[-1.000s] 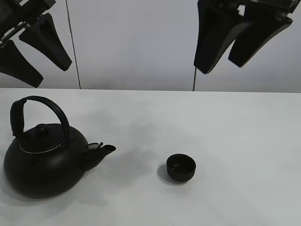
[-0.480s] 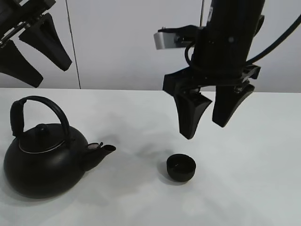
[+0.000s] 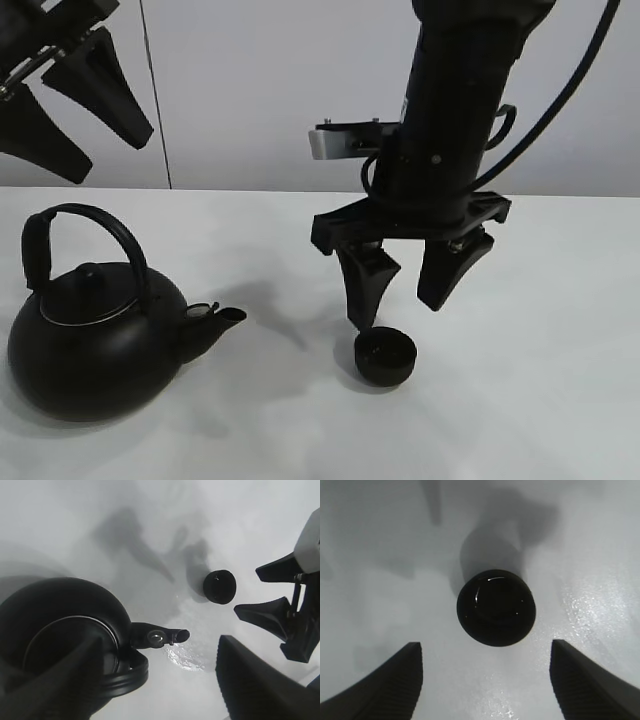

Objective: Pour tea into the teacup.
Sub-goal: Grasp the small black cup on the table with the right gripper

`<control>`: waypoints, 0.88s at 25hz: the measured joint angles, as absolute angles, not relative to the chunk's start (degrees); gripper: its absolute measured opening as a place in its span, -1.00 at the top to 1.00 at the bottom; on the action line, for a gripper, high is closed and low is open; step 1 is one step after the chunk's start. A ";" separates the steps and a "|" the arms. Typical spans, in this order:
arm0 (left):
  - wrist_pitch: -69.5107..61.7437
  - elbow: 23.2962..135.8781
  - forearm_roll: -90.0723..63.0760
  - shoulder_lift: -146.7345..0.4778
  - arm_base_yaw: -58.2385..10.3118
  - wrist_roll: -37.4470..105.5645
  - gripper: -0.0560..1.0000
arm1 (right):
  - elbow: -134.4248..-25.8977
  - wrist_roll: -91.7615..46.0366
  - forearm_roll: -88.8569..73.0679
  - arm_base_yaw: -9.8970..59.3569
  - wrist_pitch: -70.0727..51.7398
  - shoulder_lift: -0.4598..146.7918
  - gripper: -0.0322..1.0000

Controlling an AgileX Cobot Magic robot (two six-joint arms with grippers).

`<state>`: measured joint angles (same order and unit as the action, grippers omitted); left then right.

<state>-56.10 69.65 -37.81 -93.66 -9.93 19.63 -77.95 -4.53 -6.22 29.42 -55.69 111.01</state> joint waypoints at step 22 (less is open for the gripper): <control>-53.73 69.65 -37.81 -93.66 -9.93 19.63 0.00 | -77.95 -1.69 -5.16 31.11 -56.84 117.34 -0.02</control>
<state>-53.73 69.65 -37.81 -93.66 -9.93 19.63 -77.95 -1.69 -5.16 31.11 -56.84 117.34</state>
